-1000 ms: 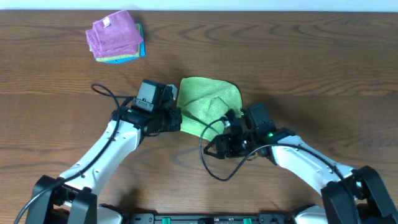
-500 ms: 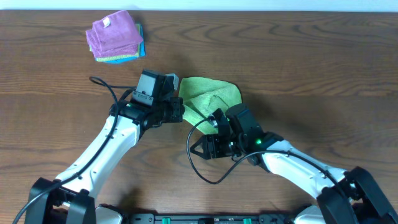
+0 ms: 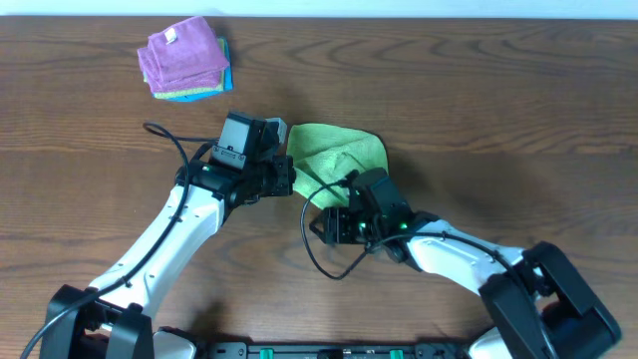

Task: Fold the cloth

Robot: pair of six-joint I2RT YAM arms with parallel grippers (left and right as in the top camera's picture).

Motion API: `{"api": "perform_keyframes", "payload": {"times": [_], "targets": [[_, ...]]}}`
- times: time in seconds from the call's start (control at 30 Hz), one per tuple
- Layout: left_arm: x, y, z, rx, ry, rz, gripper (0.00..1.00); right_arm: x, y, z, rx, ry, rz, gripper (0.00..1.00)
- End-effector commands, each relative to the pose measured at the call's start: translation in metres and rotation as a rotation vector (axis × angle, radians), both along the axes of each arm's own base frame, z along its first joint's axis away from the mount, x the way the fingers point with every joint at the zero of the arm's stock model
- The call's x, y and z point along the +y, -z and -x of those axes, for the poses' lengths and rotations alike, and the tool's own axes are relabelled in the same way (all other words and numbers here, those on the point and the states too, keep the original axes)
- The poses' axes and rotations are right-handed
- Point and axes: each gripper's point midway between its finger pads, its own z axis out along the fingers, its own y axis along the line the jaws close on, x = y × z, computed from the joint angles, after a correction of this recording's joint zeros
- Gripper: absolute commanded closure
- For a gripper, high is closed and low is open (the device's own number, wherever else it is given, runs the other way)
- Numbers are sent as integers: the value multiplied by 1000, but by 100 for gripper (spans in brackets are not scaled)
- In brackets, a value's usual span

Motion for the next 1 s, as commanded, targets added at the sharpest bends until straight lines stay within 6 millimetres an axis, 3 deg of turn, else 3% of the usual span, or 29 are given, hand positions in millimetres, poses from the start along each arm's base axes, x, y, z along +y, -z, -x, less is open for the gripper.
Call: {"api": "perform_keyframes", "payload": {"times": [0.0,0.27,0.77,0.97], "targets": [[-5,-21,-6,-39,5,35,94,-2,9,-6,7,59,15,36],[-3,-21,-4,-37,9,26,94,-1,6,-15,-14,90,0,40],[-2,-20,-2,-38,23,17,94,-66,12,-62,-69,249,76,42],[-2,-21,-3,-39,23,17,94,-68,9,-68,-92,262,74,46]]}}
